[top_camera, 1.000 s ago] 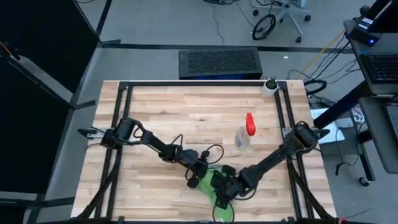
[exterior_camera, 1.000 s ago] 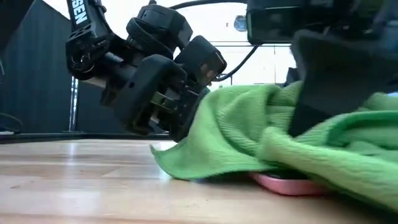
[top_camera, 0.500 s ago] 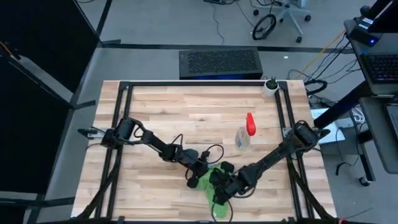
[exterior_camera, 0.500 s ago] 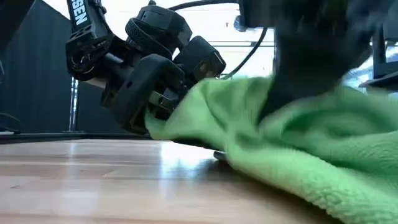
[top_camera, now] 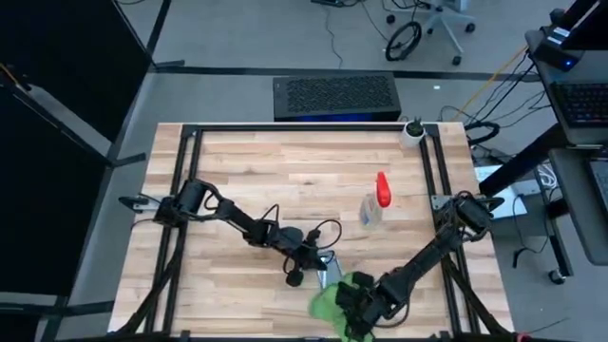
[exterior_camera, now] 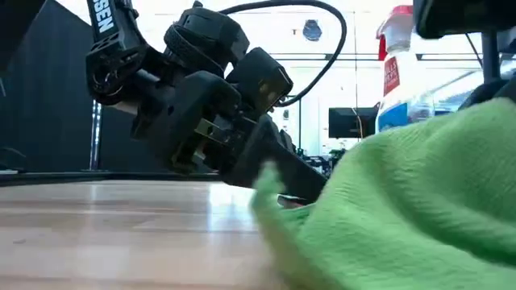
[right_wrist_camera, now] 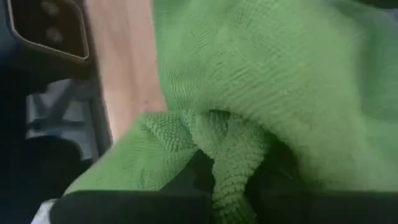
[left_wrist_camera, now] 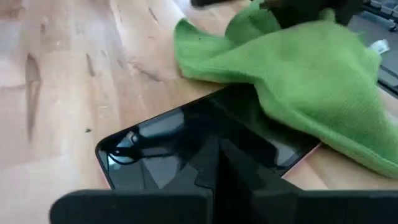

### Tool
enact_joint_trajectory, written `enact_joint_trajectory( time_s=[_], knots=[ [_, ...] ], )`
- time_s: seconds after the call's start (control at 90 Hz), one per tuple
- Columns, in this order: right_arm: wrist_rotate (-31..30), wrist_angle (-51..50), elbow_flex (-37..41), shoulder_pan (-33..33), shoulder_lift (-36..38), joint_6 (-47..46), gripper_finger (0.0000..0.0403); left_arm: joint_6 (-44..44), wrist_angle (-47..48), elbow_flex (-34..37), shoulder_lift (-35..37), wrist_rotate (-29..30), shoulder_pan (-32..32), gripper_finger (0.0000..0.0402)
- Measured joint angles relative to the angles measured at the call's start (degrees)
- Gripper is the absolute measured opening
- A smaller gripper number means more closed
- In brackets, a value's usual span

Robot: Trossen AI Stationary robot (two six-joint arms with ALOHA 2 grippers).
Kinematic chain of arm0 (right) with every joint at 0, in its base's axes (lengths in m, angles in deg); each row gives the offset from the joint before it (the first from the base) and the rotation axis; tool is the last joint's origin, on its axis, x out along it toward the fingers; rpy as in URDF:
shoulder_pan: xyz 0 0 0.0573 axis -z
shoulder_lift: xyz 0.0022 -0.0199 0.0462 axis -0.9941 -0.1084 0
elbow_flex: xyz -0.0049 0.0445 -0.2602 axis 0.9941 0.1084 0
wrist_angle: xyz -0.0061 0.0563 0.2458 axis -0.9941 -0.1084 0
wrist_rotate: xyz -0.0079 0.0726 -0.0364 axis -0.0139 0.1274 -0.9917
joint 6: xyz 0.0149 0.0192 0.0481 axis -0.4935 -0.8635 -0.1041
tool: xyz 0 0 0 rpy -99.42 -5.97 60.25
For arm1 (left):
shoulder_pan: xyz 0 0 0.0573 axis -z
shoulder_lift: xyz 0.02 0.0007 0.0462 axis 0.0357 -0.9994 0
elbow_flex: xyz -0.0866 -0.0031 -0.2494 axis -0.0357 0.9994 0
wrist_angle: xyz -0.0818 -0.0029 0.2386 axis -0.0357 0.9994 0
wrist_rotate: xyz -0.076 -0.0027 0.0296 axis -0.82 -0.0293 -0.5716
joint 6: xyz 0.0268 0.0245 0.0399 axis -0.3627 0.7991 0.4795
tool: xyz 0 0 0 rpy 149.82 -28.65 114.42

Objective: Apply microfiber cloth
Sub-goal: Wipe the front of the cellphone with the green microfiber cloth

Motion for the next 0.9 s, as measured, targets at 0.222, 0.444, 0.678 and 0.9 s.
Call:
enact_joint_trajectory(
  time_s=[0.222,0.444,0.678,0.9],
  knots=[
    [-13.8,-2.3,-0.1,3.4,3.8,5.7,0.0007,-0.1,-0.1,0.0,0.0,-0.4,0.0,0.0000],
    [-7.7,-1.8,-0.2,5.9,-2.9,4.1,0.0007,-1.0,-0.5,0.0,0.0,-0.8,-0.2,0.0000],
    [-3.4,-1.3,-0.4,1.0,-3.3,-2.5,0.0007,-1.5,-0.3,0.0,0.0,-2.1,-0.8,0.0000],
    [1.9,-10.4,0.1,-3.8,1.2,-8.1,0.0007,-1.5,-0.3,0.0,0.0,-1.7,-1.1,0.0000]
  ],
)
